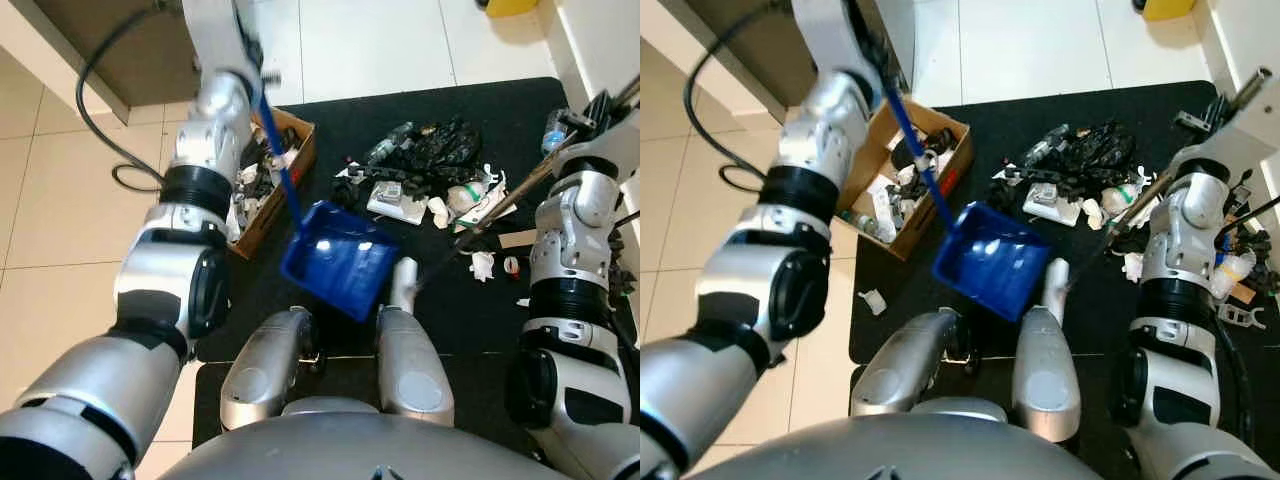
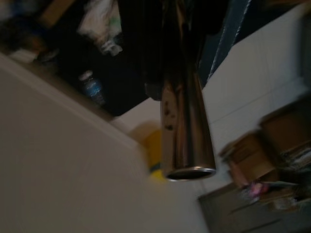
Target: Sweep floor
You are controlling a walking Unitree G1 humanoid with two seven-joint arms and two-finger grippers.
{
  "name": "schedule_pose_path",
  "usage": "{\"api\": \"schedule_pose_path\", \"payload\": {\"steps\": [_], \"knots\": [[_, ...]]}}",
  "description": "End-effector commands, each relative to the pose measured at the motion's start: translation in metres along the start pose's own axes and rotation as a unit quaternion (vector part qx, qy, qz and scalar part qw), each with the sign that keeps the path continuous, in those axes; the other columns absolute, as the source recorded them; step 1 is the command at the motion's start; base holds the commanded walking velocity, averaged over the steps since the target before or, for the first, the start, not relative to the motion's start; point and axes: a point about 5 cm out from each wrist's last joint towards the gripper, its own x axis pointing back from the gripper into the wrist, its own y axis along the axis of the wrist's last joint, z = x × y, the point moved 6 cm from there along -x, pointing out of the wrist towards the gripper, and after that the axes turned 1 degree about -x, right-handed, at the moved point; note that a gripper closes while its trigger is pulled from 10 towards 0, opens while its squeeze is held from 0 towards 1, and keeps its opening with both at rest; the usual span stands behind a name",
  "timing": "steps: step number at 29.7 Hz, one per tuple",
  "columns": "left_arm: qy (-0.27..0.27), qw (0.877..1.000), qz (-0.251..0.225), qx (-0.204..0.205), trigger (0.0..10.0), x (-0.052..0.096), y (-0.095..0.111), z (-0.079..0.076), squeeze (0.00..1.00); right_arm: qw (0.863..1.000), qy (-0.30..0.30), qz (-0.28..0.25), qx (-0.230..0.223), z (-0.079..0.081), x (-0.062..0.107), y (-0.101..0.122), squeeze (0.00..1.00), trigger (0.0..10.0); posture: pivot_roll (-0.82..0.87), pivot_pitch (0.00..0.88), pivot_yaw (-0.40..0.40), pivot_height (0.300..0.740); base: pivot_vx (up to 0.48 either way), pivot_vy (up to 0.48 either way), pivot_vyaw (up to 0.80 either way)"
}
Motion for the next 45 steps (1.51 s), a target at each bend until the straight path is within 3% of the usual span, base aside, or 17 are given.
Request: {"api": "schedule_pose_path", "payload": {"steps": [1, 3, 4, 7, 12, 16, 17, 21, 23, 24, 27, 33, 45], "knots": [[-0.028, 0.999, 0.003, 0.018, 10.0, 0.004, -0.007, -0.007, 0.00, 0.998, 0.041, 0.030, -0.033, 0.016, -0.001, -0.009, 0.00, 10.0, 0.00, 0.043, 0.123, 0.740, 0.000, 0.000, 0.00], [-0.033, 0.999, 0.005, 0.006, 10.0, 0.006, -0.015, -0.007, 0.00, 0.997, 0.049, 0.044, -0.038, 0.019, 0.000, -0.015, 0.00, 10.0, 0.00, 0.037, 0.118, 0.740, 0.000, 0.000, 0.00], [-0.027, 0.999, 0.014, -0.015, 10.0, 0.010, -0.026, -0.003, 0.00, 0.997, 0.063, 0.047, -0.024, 0.022, 0.002, -0.019, 0.00, 10.0, 0.00, 0.030, 0.113, 0.740, 0.000, 0.000, 0.00], [-0.032, 0.998, 0.009, -0.048, 10.0, 0.016, -0.034, -0.001, 0.00, 0.996, 0.077, 0.046, 0.006, 0.026, 0.004, -0.025, 0.00, 10.0, 0.00, 0.018, 0.108, 0.740, 0.000, 0.000, 0.00], [-0.031, 0.995, -0.023, -0.090, 10.0, 0.023, -0.028, 0.003, 0.00, 0.994, 0.108, 0.000, 0.035, 0.035, 0.008, -0.015, 0.00, 10.0, 0.00, 0.004, 0.104, 0.740, 0.000, 0.000, 0.00], [-0.069, 0.987, -0.096, -0.113, 10.0, 0.034, -0.008, -0.001, 0.00, 0.995, 0.090, -0.026, 0.047, 0.033, 0.009, -0.009, 0.00, 10.0, 0.00, 0.000, 0.098, 0.740, 0.000, 0.000, 0.00], [-0.078, 0.984, -0.117, -0.113, 10.0, 0.038, -0.002, -0.002, 0.00, 0.994, 0.098, -0.022, 0.039, 0.036, 0.010, -0.009, 0.00, 10.0, 0.00, 0.000, 0.097, 0.740, 0.000, 0.000, 0.00], [-0.079, 0.983, -0.124, -0.111, 10.0, 0.040, -0.004, 0.001, 0.00, 0.992, 0.112, -0.022, 0.050, 0.043, 0.012, -0.010, 0.00, 10.0, -0.01, 0.000, 0.093, 0.740, 0.000, 0.000, 0.00], [-0.077, 0.985, -0.121, -0.097, 10.0, 0.040, -0.007, 0.004, 0.00, 0.991, 0.116, -0.028, 0.066, 0.046, 0.013, -0.009, 0.00, 10.0, -0.01, 0.000, 0.093, 0.740, 0.000, 0.000, 0.00], [-0.070, 0.988, -0.122, -0.071, 10.0, 0.040, -0.014, 0.007, 0.00, 0.987, 0.115, -0.047, 0.103, 0.051, 0.014, -0.007, 0.00, 10.0, -0.01, 0.000, 0.084, 0.740, 0.000, 0.000, 0.00], [-0.049, 0.989, -0.120, -0.066, 10.0, 0.040, -0.021, 0.011, 0.00, 0.986, 0.109, -0.059, 0.114, 0.052, 0.014, -0.006, 0.00, 10.0, -0.01, 0.000, 0.082, 0.740, 0.000, 0.000, 0.00], [0.001, 0.992, -0.118, -0.046, 10.0, 0.036, -0.036, 0.024, 0.00, 0.987, 0.100, -0.077, 0.101, 0.051, 0.012, -0.001, 0.00, 10.0, -0.01, 0.000, 0.065, 0.740, 0.000, 0.000, 0.00], [0.032, 0.991, -0.126, -0.038, 10.0, 0.033, -0.033, 0.041, 0.00, 0.984, 0.092, -0.094, 0.117, 0.054, 0.008, 0.003, 0.00, 10.0, 0.01, 0.000, 0.061, 0.740, 0.000, 0.000, 0.00]]}}
